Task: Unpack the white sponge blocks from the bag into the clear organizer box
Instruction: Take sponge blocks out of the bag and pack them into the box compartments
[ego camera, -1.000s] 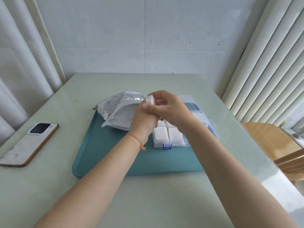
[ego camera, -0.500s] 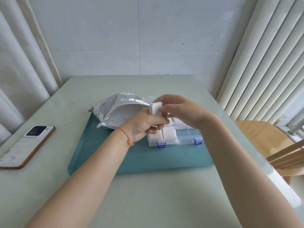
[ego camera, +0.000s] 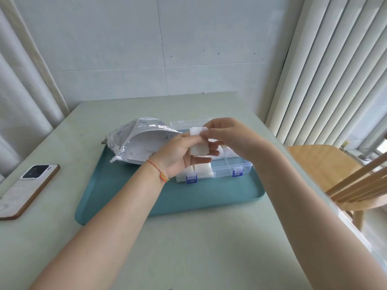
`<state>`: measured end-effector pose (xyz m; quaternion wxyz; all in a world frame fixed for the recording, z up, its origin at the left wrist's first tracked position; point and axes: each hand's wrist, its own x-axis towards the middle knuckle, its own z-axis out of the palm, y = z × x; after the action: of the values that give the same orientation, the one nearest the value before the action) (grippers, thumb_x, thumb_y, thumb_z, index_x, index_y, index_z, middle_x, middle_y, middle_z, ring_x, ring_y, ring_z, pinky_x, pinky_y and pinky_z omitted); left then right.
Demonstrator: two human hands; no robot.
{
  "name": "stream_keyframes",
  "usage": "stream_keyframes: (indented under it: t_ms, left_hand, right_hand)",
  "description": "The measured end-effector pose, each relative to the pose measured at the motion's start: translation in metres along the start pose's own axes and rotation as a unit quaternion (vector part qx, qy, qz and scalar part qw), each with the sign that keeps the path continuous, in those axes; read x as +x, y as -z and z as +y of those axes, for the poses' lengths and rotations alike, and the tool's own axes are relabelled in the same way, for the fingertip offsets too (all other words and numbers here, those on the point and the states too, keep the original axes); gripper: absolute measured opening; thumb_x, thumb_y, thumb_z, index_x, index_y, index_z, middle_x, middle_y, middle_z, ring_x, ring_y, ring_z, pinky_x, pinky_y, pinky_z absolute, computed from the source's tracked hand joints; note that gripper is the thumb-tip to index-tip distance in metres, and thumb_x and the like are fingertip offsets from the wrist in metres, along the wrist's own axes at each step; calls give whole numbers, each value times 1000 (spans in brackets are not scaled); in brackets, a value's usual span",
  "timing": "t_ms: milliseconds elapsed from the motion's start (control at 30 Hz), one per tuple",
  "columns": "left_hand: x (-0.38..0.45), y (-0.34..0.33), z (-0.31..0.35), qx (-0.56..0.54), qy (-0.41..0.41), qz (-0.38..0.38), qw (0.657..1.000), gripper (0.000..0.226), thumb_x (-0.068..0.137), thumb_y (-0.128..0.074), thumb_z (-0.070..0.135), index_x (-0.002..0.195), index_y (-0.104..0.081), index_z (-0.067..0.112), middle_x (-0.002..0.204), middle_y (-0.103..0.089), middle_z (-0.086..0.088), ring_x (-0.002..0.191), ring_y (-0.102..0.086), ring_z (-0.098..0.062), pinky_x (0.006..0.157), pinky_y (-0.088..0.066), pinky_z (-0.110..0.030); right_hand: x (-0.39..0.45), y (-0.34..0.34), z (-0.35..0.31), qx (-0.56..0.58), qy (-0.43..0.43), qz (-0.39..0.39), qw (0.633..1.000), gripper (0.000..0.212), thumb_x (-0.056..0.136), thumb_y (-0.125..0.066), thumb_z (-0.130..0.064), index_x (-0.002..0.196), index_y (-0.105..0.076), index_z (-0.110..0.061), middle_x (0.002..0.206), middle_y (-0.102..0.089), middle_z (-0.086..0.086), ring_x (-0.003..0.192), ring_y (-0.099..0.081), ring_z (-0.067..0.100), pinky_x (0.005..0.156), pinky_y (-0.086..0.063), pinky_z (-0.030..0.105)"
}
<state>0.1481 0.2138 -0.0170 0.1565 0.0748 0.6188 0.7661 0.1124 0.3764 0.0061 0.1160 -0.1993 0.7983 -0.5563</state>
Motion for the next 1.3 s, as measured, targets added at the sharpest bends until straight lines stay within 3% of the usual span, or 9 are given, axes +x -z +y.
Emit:
stream_keyframes:
  t_ms: [133,233,300,433,633,767,1133,1200,1300]
  left_hand:
    - [1,-1,2,-108,49,26,993,12,95,-49,9,97,-61,7,66,-56,-3,59,-57,-15,65,-57,-29]
    - [2,1,2,-168,76,48,982,9,88,-56,9,95,-61,10,67,-54,0,58,-55,-12,57,-53,-25]
    - [3,1,3,-172,76,47,981,14,77,-62,11,90,-58,14,64,-55,2,57,-56,-10,56,-50,-22]
    - [2,0,5,-164,60,45,984,14,90,-51,9,84,-51,21,47,-52,7,51,-57,-9,74,-45,-25]
    - [4,8,1,-192,50,51,979,25,71,-65,9,92,-56,20,76,-55,1,75,-52,-12,72,-49,-25]
    - [2,7,-1,-161,32,53,985,15,72,-66,11,84,-58,17,69,-49,1,59,-46,-10,70,-37,-24]
    - [4,12,-3,-169,36,54,984,9,80,-63,12,87,-63,17,82,-55,-3,84,-52,-17,75,-51,-29]
    - [4,13,-2,-156,41,59,985,14,84,-59,7,76,-61,18,71,-49,0,69,-48,-13,66,-48,-24]
    - [3,15,-4,-134,48,60,988,14,88,-56,5,81,-57,17,60,-44,4,50,-39,-9,53,-37,-19]
  right_hand:
    - [-2,-5,1,-97,58,44,993,27,88,-70,-33,112,-63,-22,111,-65,-10,104,-60,3,89,-48,24]
    - [-9,-13,-1,-207,131,11,970,68,72,-84,-32,131,-50,-27,129,-53,-14,117,-48,1,92,-40,15]
    - [-8,-21,-1,-267,164,4,950,80,70,-85,-29,139,-44,-24,133,-50,-8,121,-46,9,98,-40,21]
    - [-4,-35,-3,-315,201,37,927,72,75,-74,-25,140,-44,-21,126,-54,-3,117,-49,19,99,-43,44]
    - [-2,-38,-11,-381,194,61,902,76,74,-77,-35,140,-41,-25,120,-57,-3,112,-51,19,97,-38,37]
    - [-3,-38,-10,-416,194,33,888,79,78,-74,-34,145,-34,-27,121,-53,-1,112,-48,20,97,-38,38]
    - [4,-45,-9,-426,197,49,881,76,78,-68,-30,145,-31,-27,108,-56,-2,104,-48,21,96,-38,39]
    - [4,-45,-10,-424,195,45,883,77,77,-69,-32,145,-32,-27,110,-57,-2,106,-47,20,97,-38,38]
    - [1,-32,-12,-323,145,18,935,69,81,-72,-34,142,-41,-27,126,-52,-3,116,-47,10,99,-35,28]
